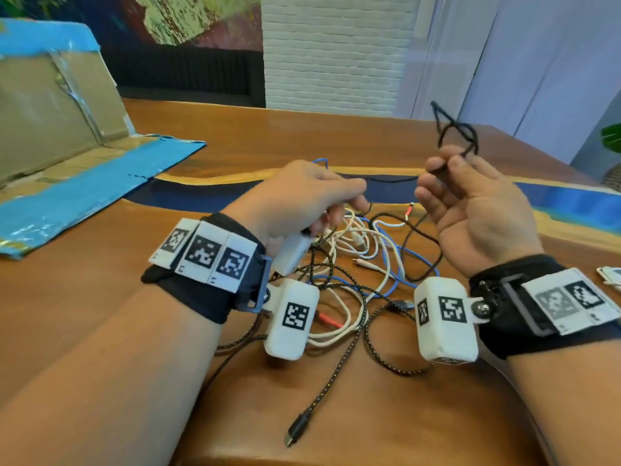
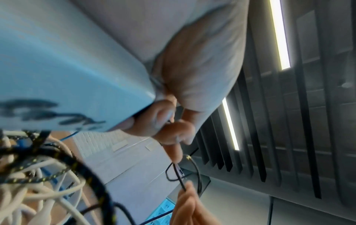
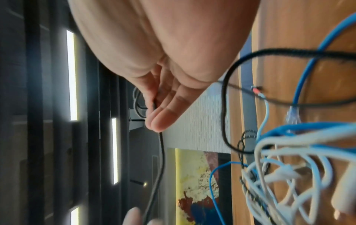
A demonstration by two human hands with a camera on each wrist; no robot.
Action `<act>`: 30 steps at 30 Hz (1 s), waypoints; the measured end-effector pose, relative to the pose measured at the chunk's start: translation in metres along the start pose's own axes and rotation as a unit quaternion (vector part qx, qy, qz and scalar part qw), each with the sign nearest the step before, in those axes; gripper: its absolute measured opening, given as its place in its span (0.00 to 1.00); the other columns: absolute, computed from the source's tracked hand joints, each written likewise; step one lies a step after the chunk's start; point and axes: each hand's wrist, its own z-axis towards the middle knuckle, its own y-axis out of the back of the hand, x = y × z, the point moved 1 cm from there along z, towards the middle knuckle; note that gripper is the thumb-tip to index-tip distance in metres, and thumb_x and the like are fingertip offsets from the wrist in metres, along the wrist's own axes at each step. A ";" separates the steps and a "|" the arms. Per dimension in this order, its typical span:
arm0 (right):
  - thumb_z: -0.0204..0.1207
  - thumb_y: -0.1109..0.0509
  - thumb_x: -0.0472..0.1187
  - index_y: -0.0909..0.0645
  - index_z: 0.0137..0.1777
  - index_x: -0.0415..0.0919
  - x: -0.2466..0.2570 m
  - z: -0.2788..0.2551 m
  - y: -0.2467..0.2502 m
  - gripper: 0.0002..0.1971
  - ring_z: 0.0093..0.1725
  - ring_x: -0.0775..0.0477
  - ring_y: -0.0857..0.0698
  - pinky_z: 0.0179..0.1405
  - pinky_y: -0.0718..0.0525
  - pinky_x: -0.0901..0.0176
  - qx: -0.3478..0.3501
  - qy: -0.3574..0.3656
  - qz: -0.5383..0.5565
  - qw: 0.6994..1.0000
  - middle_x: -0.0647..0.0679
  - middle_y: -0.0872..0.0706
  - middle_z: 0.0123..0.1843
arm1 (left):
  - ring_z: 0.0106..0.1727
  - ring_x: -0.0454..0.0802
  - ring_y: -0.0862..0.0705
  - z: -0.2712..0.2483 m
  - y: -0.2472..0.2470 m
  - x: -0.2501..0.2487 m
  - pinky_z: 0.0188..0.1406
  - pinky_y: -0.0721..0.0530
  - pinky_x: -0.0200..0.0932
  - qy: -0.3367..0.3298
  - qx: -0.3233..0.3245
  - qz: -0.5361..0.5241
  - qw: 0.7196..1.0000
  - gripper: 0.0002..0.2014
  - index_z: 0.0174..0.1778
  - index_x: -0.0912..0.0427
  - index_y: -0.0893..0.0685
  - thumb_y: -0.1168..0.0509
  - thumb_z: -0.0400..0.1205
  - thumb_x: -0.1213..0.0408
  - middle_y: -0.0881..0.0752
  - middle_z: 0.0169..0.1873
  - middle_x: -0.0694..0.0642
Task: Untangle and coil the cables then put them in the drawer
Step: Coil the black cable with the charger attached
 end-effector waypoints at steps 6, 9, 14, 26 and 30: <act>0.88 0.36 0.49 0.16 0.38 0.35 -0.001 -0.002 0.010 0.21 0.17 0.52 0.22 0.12 0.25 0.65 0.036 -0.147 -0.289 0.945 0.42 0.17 0.26 | 0.24 0.49 0.29 0.005 0.010 0.002 0.30 0.30 0.45 -0.029 -0.064 -0.054 0.996 0.18 0.41 0.60 0.11 0.38 0.91 0.54 0.26 0.23 0.51; 0.82 0.39 0.57 0.16 0.26 0.39 0.014 -0.012 0.002 0.29 0.13 0.51 0.29 0.10 0.33 0.70 0.091 -0.146 -0.205 0.963 0.43 0.23 0.20 | 0.24 0.50 0.27 0.007 0.010 0.003 0.31 0.27 0.45 -0.019 -0.082 -0.049 0.995 0.19 0.40 0.59 0.12 0.39 0.92 0.55 0.28 0.23 0.52; 0.75 0.33 0.41 0.09 0.51 0.37 0.016 -0.014 -0.012 0.13 0.47 0.46 0.06 0.45 0.08 0.60 0.145 -0.051 -0.041 0.987 0.42 0.06 0.46 | 0.22 0.50 0.28 0.005 0.001 0.002 0.28 0.28 0.42 -0.009 -0.057 -0.069 0.996 0.19 0.36 0.59 0.15 0.38 0.92 0.57 0.33 0.22 0.51; 0.84 0.33 0.34 0.13 0.51 0.31 -0.013 -0.022 -0.020 0.08 0.19 0.51 0.32 0.18 0.22 0.60 0.199 -0.070 -0.248 0.946 0.47 0.27 0.25 | 0.19 0.43 0.42 -0.005 0.008 -0.012 0.24 0.37 0.40 -0.040 0.042 -0.235 0.970 0.19 0.34 0.55 0.20 0.42 0.91 0.55 0.40 0.20 0.46; 0.87 0.36 0.36 0.11 0.55 0.38 -0.014 -0.019 -0.017 0.11 0.20 0.53 0.41 0.15 0.39 0.65 0.179 -0.088 -0.217 0.956 0.48 0.31 0.27 | 0.19 0.41 0.40 -0.007 0.010 -0.015 0.24 0.36 0.38 -0.061 0.071 -0.330 0.939 0.17 0.44 0.60 0.13 0.46 0.90 0.59 0.37 0.21 0.45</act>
